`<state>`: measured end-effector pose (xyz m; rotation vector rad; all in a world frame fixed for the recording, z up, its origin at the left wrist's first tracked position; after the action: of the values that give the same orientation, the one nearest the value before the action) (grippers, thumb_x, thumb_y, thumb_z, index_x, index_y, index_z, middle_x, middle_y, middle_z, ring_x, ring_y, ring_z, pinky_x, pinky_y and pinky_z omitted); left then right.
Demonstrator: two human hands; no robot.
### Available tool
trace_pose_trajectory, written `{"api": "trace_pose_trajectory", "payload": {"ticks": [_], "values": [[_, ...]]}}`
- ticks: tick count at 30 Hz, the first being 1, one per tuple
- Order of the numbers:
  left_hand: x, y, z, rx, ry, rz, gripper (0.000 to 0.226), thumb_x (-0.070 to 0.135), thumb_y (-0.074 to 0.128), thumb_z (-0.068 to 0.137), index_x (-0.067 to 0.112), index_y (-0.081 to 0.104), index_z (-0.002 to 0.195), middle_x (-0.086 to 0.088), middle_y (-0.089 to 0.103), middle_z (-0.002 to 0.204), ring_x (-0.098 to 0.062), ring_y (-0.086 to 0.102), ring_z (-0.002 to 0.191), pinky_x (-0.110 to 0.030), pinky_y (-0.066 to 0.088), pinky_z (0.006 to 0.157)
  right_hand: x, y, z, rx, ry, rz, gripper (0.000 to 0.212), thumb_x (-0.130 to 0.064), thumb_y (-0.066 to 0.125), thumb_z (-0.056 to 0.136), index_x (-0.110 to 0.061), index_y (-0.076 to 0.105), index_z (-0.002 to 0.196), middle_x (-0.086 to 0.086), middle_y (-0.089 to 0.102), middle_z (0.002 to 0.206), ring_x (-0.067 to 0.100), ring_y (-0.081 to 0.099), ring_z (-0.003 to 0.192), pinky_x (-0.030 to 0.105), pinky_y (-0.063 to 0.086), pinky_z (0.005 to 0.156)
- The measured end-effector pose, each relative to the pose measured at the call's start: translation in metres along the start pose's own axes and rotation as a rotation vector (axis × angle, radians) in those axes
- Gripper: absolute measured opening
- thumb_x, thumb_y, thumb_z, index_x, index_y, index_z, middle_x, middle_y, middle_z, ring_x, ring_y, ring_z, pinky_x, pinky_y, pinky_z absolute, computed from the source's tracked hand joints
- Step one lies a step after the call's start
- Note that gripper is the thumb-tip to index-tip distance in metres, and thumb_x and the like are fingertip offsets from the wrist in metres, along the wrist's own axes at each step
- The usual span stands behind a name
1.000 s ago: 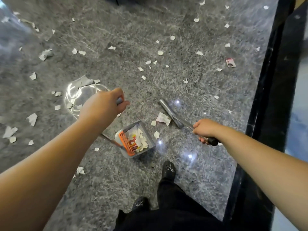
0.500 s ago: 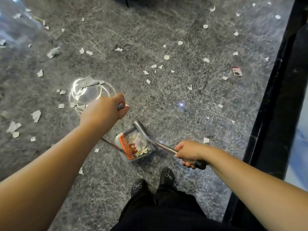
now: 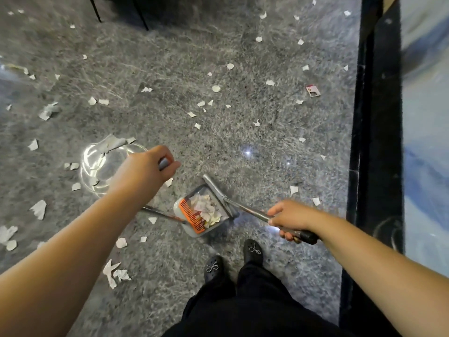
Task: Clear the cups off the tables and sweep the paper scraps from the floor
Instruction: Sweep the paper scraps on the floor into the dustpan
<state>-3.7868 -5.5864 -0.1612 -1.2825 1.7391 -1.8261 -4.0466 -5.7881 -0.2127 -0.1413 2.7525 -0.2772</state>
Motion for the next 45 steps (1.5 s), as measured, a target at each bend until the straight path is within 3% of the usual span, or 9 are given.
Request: {"api": "trace_pose_trajectory", "payload": {"ticks": [4, 9, 11, 15, 24, 29, 35, 38, 45], "values": [[0.012, 0.003, 0.001, -0.037, 0.049, -0.009, 0.017, 0.052, 0.063, 0.085, 0.037, 0.057, 0.082, 0.009, 0.06, 0.065, -0.01, 0.054, 0.059, -0.024, 0.037, 0.05, 0.023, 0.002, -0.019, 0.098, 0.038, 0.139, 0.04, -0.009, 0.052, 0.096, -0.011, 0.046, 0.135, 0.007, 0.058, 0.063, 0.009, 0.049, 0.036, 0.019, 0.038, 0.036], [0.059, 0.009, 0.014, -0.081, 0.164, -0.079, 0.014, 0.05, 0.065, 0.085, 0.037, 0.059, 0.083, 0.011, 0.059, 0.063, -0.006, 0.054, 0.056, -0.02, 0.036, 0.047, 0.063, -0.001, -0.044, 0.23, 0.07, 0.316, 0.046, -0.007, 0.052, 0.095, -0.013, 0.044, 0.14, 0.012, 0.056, 0.068, 0.015, 0.049, 0.043, 0.022, 0.038, 0.04], [0.083, 0.015, 0.02, -0.091, 0.23, -0.068, 0.015, 0.05, 0.063, 0.086, 0.035, 0.059, 0.085, 0.01, 0.059, 0.062, -0.01, 0.055, 0.053, -0.021, 0.038, 0.044, 0.079, -0.008, -0.052, 0.278, 0.075, 0.383, 0.045, -0.006, 0.052, 0.095, -0.013, 0.045, 0.139, 0.013, 0.056, 0.068, 0.016, 0.048, 0.043, 0.022, 0.039, 0.039], [0.134, 0.035, 0.035, -0.126, 0.333, -0.03, 0.015, 0.049, 0.061, 0.088, 0.034, 0.058, 0.088, 0.003, 0.062, 0.068, -0.022, 0.06, 0.063, -0.036, 0.052, 0.059, 0.116, -0.03, -0.058, 0.36, 0.1, 0.514, 0.042, -0.005, 0.052, 0.095, -0.013, 0.048, 0.136, 0.013, 0.055, 0.064, 0.016, 0.047, 0.042, 0.021, 0.039, 0.037], [0.258, 0.092, 0.079, -0.172, 0.52, 0.057, 0.02, 0.049, 0.062, 0.09, 0.029, 0.057, 0.091, 0.005, 0.055, 0.064, -0.024, 0.055, 0.062, -0.029, 0.042, 0.051, 0.214, -0.109, -0.053, 0.472, 0.154, 0.648, 0.035, -0.009, 0.057, 0.089, -0.016, 0.056, 0.123, 0.006, 0.056, 0.045, 0.015, 0.048, 0.034, 0.021, 0.039, 0.038], [0.324, 0.126, 0.104, -0.265, 0.565, 0.162, 0.023, 0.05, 0.058, 0.092, 0.027, 0.057, 0.092, 0.0, 0.06, 0.07, -0.028, 0.059, 0.069, -0.036, 0.05, 0.057, 0.257, -0.159, -0.043, 0.502, 0.218, 0.687, 0.046, -0.006, 0.058, 0.089, -0.014, 0.048, 0.133, 0.007, 0.056, 0.043, 0.016, 0.047, 0.032, 0.018, 0.038, 0.035], [0.36, 0.142, 0.134, -0.26, 0.521, 0.211, 0.021, 0.053, 0.056, 0.092, 0.032, 0.056, 0.089, 0.002, 0.059, 0.068, -0.023, 0.058, 0.064, -0.031, 0.045, 0.052, 0.285, -0.206, -0.027, 0.483, 0.286, 0.649, 0.014, -0.006, 0.056, 0.091, -0.013, 0.055, 0.103, 0.013, 0.054, 0.053, 0.017, 0.048, 0.032, 0.019, 0.038, 0.037], [0.363, 0.143, 0.141, -0.242, 0.517, 0.223, 0.024, 0.057, 0.054, 0.089, 0.034, 0.053, 0.086, 0.003, 0.058, 0.067, -0.02, 0.056, 0.061, -0.03, 0.043, 0.051, 0.287, -0.221, -0.015, 0.424, 0.305, 0.538, 0.012, -0.007, 0.054, 0.093, -0.012, 0.049, 0.102, 0.009, 0.056, 0.042, 0.017, 0.05, 0.034, 0.02, 0.037, 0.037], [0.366, 0.146, 0.144, -0.201, 0.521, 0.212, 0.023, 0.056, 0.056, 0.088, 0.033, 0.054, 0.087, 0.005, 0.056, 0.062, -0.02, 0.056, 0.057, -0.029, 0.043, 0.05, 0.269, -0.227, 0.0, 0.271, 0.248, 0.344, 0.02, -0.011, 0.051, 0.09, -0.003, 0.062, 0.105, 0.005, 0.06, 0.045, 0.017, 0.053, 0.042, 0.025, 0.043, 0.046]]}}
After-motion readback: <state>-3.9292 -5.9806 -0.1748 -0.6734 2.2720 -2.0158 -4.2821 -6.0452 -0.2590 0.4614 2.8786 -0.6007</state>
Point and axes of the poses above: each hand's wrist, its own z-axis towards the middle knuckle, its own y-axis out of the palm, x = y × z, the point moved 3 cm from there along z, towards the middle knuckle
